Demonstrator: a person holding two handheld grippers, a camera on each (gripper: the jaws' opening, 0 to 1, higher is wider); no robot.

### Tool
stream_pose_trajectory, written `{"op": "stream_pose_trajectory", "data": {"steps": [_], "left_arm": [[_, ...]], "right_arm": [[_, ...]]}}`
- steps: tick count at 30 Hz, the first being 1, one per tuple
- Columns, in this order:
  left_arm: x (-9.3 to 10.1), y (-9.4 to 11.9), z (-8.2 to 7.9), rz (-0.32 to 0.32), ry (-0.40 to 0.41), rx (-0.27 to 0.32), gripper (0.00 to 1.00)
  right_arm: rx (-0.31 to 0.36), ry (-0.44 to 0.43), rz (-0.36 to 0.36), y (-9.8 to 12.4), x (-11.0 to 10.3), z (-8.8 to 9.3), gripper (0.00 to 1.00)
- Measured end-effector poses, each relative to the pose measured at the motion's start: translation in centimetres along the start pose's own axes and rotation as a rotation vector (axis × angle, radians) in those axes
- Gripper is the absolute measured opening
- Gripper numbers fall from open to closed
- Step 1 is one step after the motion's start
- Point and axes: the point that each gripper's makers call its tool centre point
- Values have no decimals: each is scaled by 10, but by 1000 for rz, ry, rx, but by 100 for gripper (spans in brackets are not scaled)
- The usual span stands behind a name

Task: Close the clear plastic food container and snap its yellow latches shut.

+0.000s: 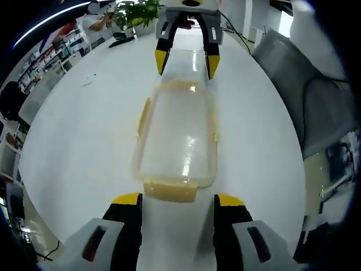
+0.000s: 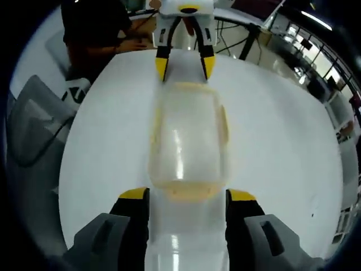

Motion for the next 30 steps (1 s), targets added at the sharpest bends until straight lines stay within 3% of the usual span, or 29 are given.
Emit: {"op": "stream_pose_trajectory", "data": {"steps": [30], "left_arm": [[-5,-12,2,32,-14,27,39]], "right_arm": [[-46,27,-48,-19,-4,11,45]]}}
Point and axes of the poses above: the point that each gripper's makers call its tool centre point, and the gripper's own axes: y roughly backward along the fingers, x roughly to its right, z roughly out of its underside, and after that the axes turned 14 degrees about z, right-handed
